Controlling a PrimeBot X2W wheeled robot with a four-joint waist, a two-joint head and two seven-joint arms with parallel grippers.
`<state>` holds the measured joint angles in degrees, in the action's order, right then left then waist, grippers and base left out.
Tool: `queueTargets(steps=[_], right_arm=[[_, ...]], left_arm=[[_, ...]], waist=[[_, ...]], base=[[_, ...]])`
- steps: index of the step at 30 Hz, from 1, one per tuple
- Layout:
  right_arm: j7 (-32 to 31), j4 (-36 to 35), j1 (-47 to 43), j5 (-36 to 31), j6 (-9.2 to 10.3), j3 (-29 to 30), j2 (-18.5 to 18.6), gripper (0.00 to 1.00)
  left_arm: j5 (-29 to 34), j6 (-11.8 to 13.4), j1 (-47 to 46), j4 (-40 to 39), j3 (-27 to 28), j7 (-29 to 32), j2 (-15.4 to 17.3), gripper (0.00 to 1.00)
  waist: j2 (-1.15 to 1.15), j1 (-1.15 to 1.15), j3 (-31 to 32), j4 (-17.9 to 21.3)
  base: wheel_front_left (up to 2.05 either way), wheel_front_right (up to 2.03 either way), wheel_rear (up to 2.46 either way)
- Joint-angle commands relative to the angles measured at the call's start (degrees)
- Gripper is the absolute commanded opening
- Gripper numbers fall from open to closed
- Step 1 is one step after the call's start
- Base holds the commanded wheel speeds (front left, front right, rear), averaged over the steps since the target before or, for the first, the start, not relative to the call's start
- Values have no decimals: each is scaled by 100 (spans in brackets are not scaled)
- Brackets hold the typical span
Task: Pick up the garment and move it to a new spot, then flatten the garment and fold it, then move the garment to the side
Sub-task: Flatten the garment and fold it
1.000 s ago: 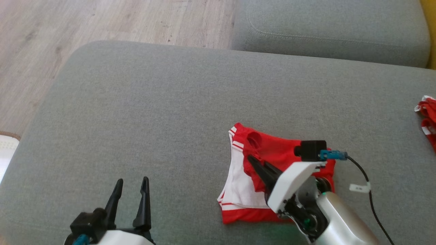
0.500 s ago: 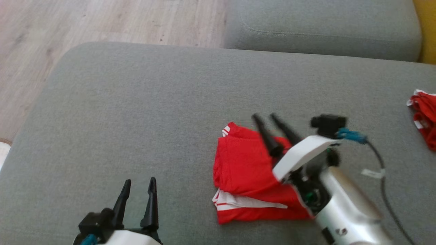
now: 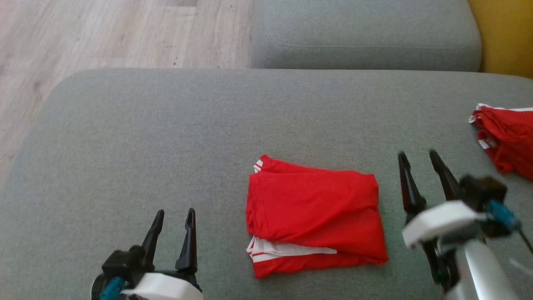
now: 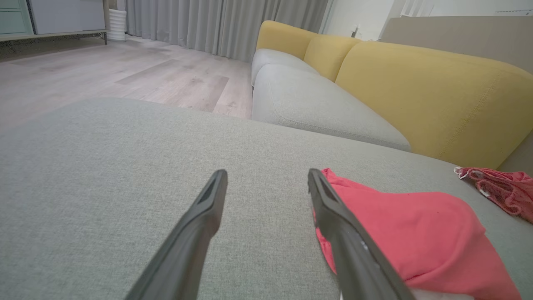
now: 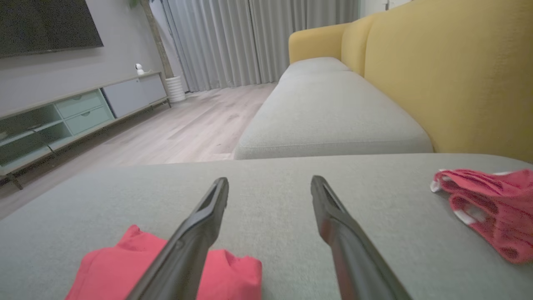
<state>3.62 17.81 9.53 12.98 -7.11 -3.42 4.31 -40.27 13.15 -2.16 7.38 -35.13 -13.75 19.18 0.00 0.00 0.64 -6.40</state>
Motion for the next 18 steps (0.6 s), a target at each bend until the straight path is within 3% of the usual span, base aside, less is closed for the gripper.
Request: queueTargets(steps=[1, 6, 10, 18], right_arm=[[68, -351, -48, -161, -37, -5, -60, 100], [181, -768, -751, -561, -37, 334, -135, 100], [260, -865, -1146, -258, -37, 293, -141, 100], [344, -894, -1398, -388, -37, 274, -142, 100]], left_arm=[[48, 41, -293, -101, 203, -79, 33, 100], [59, 80, -159, -17, 274, -97, 28, 100], [123, 128, 8, 6, 339, -109, 66, 100], [184, 186, 294, -61, 448, -118, 109, 100]], waist=[[0, 0, 58, 58], [0, 0, 181, 134], [0, 0, 251, 195], [0, 0, 323, 264]], base=[[0, 0, 0], [0, 0, 0], [0, 0, 0], [0, 0, 0]])
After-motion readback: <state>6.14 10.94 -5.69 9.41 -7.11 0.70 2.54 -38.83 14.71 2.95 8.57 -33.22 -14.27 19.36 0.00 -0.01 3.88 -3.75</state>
